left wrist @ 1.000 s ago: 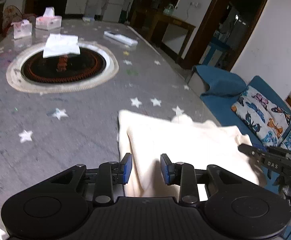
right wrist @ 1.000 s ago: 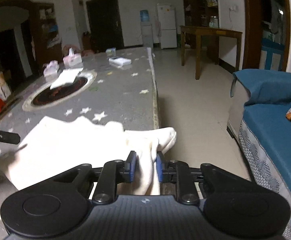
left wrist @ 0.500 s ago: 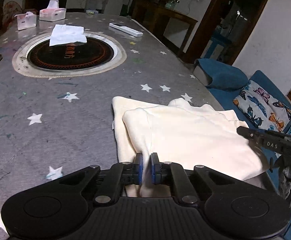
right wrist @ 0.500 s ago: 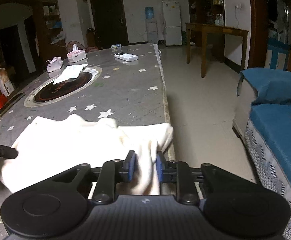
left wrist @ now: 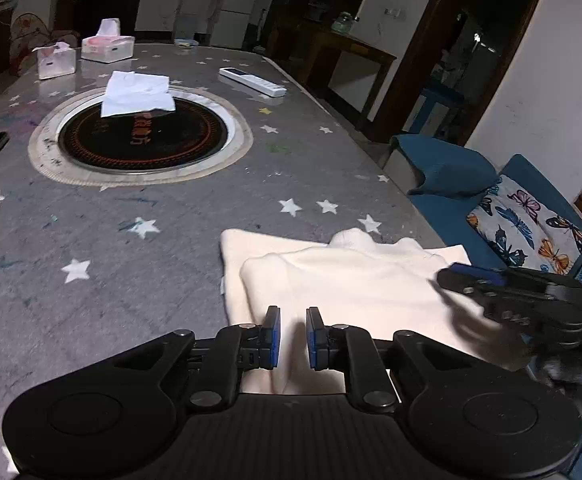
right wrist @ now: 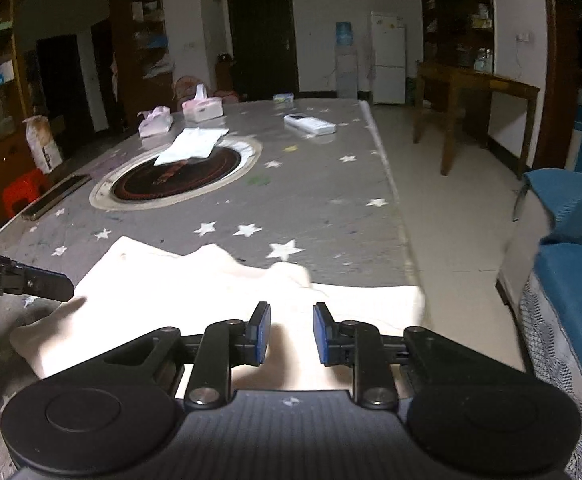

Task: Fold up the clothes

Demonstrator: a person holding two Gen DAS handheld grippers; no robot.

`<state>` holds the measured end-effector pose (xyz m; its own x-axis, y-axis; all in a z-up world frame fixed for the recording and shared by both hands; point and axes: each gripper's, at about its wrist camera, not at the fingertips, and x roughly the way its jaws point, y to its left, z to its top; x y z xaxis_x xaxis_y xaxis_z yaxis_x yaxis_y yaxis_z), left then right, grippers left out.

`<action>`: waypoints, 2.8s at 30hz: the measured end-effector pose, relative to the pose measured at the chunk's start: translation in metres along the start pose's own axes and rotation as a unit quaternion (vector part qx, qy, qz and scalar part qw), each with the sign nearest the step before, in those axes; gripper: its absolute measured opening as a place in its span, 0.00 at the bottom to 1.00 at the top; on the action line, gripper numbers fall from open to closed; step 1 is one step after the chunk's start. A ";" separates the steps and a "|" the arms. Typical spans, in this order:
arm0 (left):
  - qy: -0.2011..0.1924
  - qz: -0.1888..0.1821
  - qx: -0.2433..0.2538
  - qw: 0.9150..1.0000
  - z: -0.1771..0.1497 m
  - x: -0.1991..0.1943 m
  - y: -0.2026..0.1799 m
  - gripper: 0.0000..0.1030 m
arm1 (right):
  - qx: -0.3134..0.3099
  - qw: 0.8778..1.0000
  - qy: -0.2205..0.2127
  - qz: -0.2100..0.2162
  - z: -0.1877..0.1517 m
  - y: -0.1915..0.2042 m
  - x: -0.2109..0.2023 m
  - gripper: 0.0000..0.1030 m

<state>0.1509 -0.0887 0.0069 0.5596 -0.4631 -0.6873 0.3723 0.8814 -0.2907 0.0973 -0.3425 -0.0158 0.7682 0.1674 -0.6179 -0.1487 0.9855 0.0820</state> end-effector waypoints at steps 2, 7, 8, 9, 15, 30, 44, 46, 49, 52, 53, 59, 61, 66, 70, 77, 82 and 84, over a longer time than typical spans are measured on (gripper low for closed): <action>-0.004 -0.004 0.004 1.000 0.005 0.003 -0.002 0.15 | -0.005 1.000 0.010 -0.004 0.000 0.003 0.011 0.21; -0.009 -0.017 0.005 1.000 0.016 0.017 -0.005 0.15 | -0.004 1.000 0.017 -0.005 0.003 0.001 0.019 0.21; -0.007 -0.018 0.004 1.000 0.018 0.021 -0.005 0.15 | -0.006 1.000 0.017 -0.004 0.005 0.000 0.020 0.21; -0.003 -0.015 0.003 1.000 0.019 0.025 -0.005 0.15 | -0.007 1.000 0.019 -0.005 0.005 0.000 0.020 0.21; 0.009 -0.003 -0.004 1.000 0.018 0.040 -0.002 0.14 | -0.012 1.000 0.024 -0.007 0.006 -0.001 0.022 0.21; -0.017 -0.021 0.064 0.998 -0.020 -0.013 -0.027 0.22 | -0.044 0.999 -0.015 0.010 -0.033 0.021 -0.068 0.31; -0.011 -0.015 0.062 0.998 -0.042 -0.015 -0.023 0.23 | -0.018 1.000 -0.023 0.000 -0.049 0.013 -0.079 0.32; -0.011 -0.015 0.060 0.998 -0.043 -0.015 -0.022 0.23 | -0.005 1.000 -0.007 -0.002 -0.053 0.009 -0.071 0.32; -0.012 -0.015 0.056 0.998 -0.046 -0.016 -0.021 0.26 | -0.004 1.000 -0.002 -0.006 -0.058 0.008 -0.067 0.33; -0.019 -0.014 0.059 0.998 -0.047 -0.023 -0.024 0.35 | -0.006 1.000 -0.018 -0.003 -0.054 0.014 -0.076 0.44; -0.021 -0.012 0.061 0.998 -0.048 -0.026 -0.025 0.40 | -0.009 1.000 -0.021 -0.002 -0.054 0.017 -0.079 0.45; -0.029 0.001 0.069 0.997 -0.060 -0.040 -0.032 0.52 | -0.008 1.000 -0.026 0.009 -0.061 0.030 -0.085 0.60; -0.032 0.005 0.069 0.997 -0.064 -0.044 -0.033 0.56 | -0.007 1.000 -0.027 0.011 -0.064 0.033 -0.087 0.68; -0.034 0.016 0.064 0.997 -0.076 -0.052 -0.036 0.68 | -0.008 0.999 -0.033 0.012 -0.071 0.042 -0.095 0.80; -0.032 0.024 0.063 0.997 -0.085 -0.056 -0.037 0.73 | -0.008 0.999 -0.033 0.010 -0.076 0.048 -0.098 0.84; -0.042 0.033 0.054 0.997 -0.097 -0.066 -0.035 0.85 | -0.007 0.999 -0.042 0.000 -0.082 0.058 -0.107 0.98; -0.047 0.035 0.048 0.997 -0.106 -0.073 -0.034 0.91 | -0.005 0.999 -0.049 -0.003 -0.087 0.064 -0.114 1.00; -0.051 0.037 0.050 0.997 -0.109 -0.077 -0.036 0.94 | -0.002 0.999 -0.052 -0.005 -0.088 0.065 -0.116 1.00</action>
<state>0.0139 -0.0743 -0.0024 0.6585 -0.4093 -0.6315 0.3962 0.9020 -0.1714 -0.0566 -0.3001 -0.0072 0.8303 0.1606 -0.5337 -0.1434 0.9869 0.0739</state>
